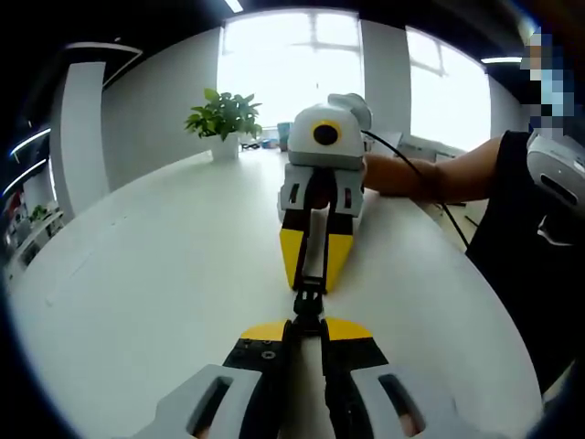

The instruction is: Snap the two parts of the plastic buckle together until the buckle closes and remains connected.

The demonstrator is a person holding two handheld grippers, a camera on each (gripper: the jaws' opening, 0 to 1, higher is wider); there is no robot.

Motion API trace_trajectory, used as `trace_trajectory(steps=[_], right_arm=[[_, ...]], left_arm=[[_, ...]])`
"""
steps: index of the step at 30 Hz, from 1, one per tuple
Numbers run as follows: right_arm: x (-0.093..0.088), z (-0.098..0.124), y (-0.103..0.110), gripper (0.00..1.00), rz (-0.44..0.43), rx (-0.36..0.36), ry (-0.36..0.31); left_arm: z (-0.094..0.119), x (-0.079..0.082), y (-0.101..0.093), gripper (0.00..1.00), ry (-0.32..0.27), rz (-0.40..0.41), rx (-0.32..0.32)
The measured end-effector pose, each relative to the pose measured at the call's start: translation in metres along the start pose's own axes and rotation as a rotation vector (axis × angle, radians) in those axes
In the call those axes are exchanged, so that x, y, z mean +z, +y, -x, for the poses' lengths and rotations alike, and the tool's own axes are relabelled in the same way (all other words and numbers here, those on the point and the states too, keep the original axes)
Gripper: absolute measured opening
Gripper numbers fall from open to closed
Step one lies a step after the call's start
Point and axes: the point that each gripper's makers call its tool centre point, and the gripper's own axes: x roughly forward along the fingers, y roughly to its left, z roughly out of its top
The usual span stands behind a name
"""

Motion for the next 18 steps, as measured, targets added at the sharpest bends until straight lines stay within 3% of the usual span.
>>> trace_trajectory(steps=[18], right_arm=[[0.0010, -0.0008, 0.0032, 0.12, 0.007, 0.010, -0.009]], left_arm=[[-0.0040, 0.0027, -0.0033, 0.11, -0.005, -0.013, -0.004]])
